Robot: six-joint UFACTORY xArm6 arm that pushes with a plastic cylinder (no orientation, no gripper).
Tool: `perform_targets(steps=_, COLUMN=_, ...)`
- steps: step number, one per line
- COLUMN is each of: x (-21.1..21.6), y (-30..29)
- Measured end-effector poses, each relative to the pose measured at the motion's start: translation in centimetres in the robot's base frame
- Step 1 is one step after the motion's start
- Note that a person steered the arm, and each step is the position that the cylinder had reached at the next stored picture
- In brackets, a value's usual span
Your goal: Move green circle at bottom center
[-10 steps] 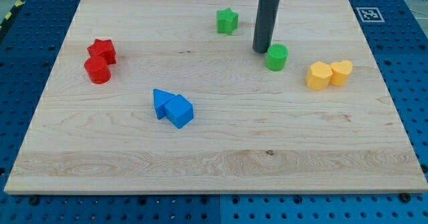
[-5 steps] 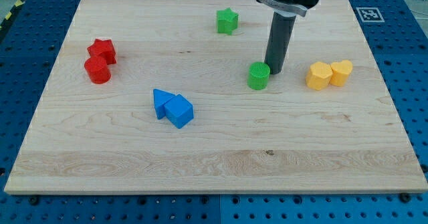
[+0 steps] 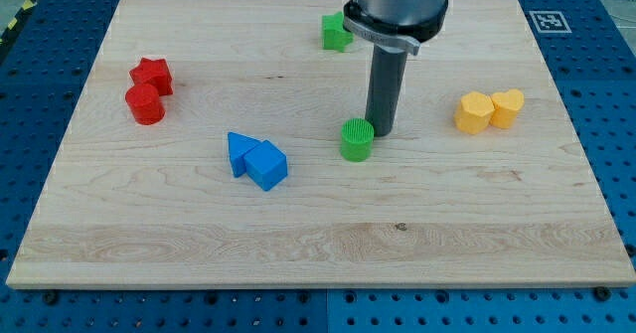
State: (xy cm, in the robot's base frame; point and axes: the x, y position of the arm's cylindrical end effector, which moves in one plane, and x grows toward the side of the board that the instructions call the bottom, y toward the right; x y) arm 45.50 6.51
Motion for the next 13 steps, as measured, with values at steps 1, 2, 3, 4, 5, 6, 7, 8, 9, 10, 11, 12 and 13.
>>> perform_targets(steps=1, x=2.3, y=0.0)
perform_targets(steps=2, x=2.9, y=0.0)
perform_targets(steps=3, x=0.8, y=0.0)
perform_targets(steps=4, x=-2.0, y=-0.1)
perform_targets(steps=5, x=-2.0, y=-1.8)
perform_targets(steps=6, x=-1.4, y=-2.8)
perform_targets(steps=7, x=1.1, y=-3.6)
perform_targets(steps=8, x=1.2, y=-3.6)
perform_targets(steps=9, x=1.2, y=-3.7)
perform_targets(steps=10, x=1.0, y=-4.9)
perform_targets(steps=11, x=3.2, y=-4.3)
perform_targets(steps=12, x=4.4, y=-3.4)
perform_targets(steps=13, x=4.4, y=-1.3)
